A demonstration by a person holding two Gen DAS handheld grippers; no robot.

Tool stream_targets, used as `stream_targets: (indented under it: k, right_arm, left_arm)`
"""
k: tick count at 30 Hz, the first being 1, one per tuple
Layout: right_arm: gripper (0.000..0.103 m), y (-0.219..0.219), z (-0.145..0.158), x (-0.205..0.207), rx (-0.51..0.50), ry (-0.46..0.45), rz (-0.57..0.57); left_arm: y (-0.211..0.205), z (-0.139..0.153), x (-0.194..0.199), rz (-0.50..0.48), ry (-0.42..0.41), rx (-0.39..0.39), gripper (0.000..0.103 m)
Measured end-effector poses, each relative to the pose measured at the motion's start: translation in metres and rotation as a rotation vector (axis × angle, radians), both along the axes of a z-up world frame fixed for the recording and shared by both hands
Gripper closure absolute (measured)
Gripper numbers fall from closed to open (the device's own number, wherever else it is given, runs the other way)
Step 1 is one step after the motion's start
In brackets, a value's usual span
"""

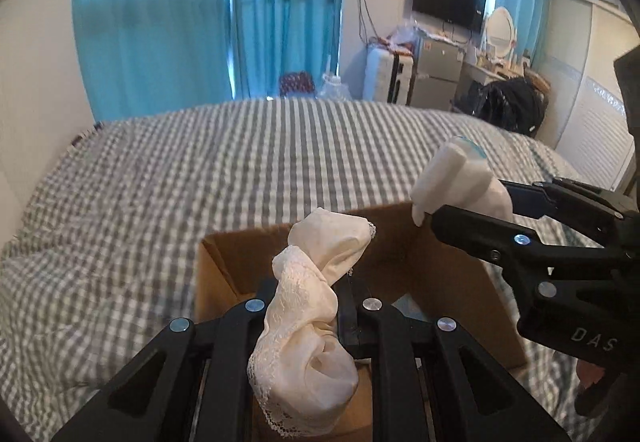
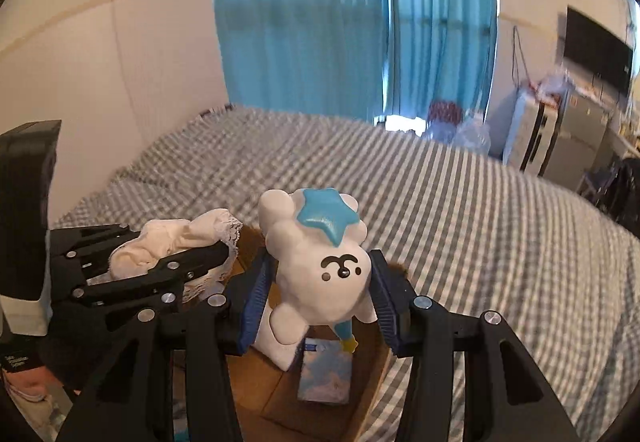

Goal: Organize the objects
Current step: 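Lower lace cloth and bear figurine into the box and release both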

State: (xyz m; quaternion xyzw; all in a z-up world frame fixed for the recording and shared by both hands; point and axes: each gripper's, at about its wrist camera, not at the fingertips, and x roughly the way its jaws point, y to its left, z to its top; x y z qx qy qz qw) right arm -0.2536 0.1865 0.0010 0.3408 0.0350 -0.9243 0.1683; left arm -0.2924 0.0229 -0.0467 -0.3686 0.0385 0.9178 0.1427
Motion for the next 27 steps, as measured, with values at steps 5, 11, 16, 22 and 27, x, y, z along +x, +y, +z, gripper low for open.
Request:
stream_targets:
  k: [5,11,16,22,27]
  right_arm:
    - [0.056,0.005,-0.029,-0.003,-0.039,-0.044,0.030]
    - [0.051,0.011,-0.027,-0.002,-0.079,-0.048,0.007]
    - [0.028,0.025,0.007,0.009,-0.100,0.012,-0.036]
    - [0.019,0.031,0.066,0.060,-0.046,0.105,-0.069]
    - [0.014,0.035,0.116,0.117,-0.056,0.148,-0.080]
  left_arm:
    - [0.005,-0.024,-0.002,-0.015,-0.046,-0.012,0.088]
    - [0.010,-0.022,0.008,-0.034,-0.054,-0.020,0.075]
    - [0.009,0.011,0.030,0.003,0.021,-0.029,0.023]
    - [0.002,0.068,0.075,0.052,0.109,-0.011,0.004]
    - [-0.008,0.105,0.120,0.078,0.171,0.035,0.000]
